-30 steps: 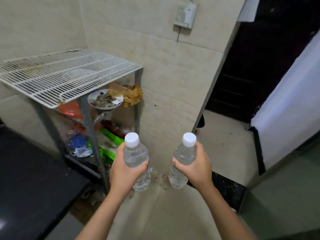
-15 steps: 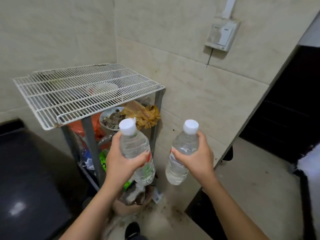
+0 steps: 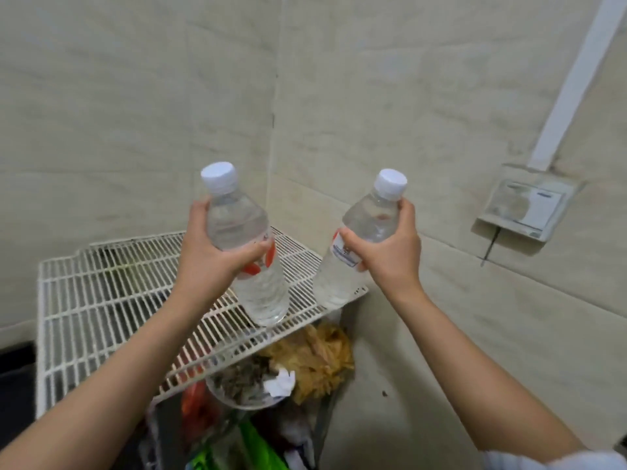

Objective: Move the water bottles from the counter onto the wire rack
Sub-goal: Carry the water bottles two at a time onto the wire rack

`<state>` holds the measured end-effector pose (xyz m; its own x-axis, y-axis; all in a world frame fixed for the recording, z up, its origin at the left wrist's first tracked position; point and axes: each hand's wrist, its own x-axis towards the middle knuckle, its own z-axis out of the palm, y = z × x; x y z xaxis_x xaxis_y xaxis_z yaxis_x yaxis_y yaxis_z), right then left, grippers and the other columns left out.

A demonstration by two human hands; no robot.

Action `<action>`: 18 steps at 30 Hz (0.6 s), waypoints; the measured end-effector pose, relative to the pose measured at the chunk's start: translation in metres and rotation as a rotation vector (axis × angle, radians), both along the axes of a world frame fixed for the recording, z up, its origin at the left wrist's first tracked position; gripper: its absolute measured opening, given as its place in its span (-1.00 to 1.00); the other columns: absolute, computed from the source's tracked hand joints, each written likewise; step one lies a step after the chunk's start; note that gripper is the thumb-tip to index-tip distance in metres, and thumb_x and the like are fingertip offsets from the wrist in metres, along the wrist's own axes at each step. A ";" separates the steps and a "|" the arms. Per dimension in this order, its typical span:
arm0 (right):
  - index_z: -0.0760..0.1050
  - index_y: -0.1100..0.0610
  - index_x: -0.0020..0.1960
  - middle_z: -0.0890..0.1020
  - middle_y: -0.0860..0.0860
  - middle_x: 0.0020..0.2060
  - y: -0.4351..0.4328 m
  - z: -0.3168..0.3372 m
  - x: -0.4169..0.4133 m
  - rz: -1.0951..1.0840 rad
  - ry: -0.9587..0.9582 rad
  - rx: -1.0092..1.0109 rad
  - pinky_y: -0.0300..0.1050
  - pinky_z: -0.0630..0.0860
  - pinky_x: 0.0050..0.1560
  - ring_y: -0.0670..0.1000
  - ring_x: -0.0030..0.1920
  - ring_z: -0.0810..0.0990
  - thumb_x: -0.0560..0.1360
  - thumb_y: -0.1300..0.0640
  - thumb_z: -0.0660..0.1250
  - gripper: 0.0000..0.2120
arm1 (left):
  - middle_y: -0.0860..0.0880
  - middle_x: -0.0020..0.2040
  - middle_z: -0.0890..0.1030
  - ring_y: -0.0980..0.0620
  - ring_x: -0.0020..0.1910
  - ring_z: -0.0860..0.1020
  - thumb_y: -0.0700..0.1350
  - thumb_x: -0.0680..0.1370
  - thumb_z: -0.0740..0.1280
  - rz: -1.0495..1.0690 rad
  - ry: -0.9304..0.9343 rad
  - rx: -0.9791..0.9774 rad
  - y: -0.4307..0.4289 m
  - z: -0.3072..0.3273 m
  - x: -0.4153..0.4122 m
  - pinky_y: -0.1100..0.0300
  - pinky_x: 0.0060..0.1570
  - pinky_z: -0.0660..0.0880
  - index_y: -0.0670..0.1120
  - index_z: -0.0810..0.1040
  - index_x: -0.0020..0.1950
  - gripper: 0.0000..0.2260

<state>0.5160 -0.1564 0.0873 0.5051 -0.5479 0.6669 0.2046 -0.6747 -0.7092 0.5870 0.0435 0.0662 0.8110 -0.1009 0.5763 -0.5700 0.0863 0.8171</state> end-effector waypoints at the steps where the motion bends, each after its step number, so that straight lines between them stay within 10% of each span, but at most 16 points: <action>1: 0.27 -0.13 0.06 0.51 -0.15 -0.14 -0.002 -0.002 0.015 0.014 -0.013 0.024 0.00 0.55 -0.10 0.01 -0.07 0.58 0.15 -0.05 0.52 -0.41 | 0.20 -0.03 0.50 0.35 -0.09 0.51 -0.15 0.26 0.52 0.016 0.015 0.005 0.003 -0.002 0.012 0.32 -0.16 0.46 0.09 0.30 0.14 -0.42; 7: 0.29 -0.10 0.04 0.46 -0.29 -0.21 -0.011 -0.029 0.089 0.114 -0.008 0.141 -0.29 0.40 -0.19 -0.20 -0.19 0.51 0.18 -0.02 0.53 -0.44 | 0.20 -0.01 0.50 0.24 -0.03 0.50 -0.08 0.23 0.53 0.103 0.074 0.071 0.019 -0.009 0.079 0.19 -0.17 0.51 0.13 0.31 0.15 -0.40; 18: 0.31 0.02 0.20 0.60 0.00 -0.01 -0.019 -0.010 0.223 0.191 0.176 0.083 -0.13 0.41 -0.13 0.06 -0.05 0.58 0.22 -0.06 0.49 -0.37 | 0.13 -0.01 0.49 0.08 -0.01 0.52 -0.11 0.23 0.54 0.200 0.091 0.086 0.014 -0.011 0.144 0.24 -0.32 0.57 0.16 0.32 0.12 -0.41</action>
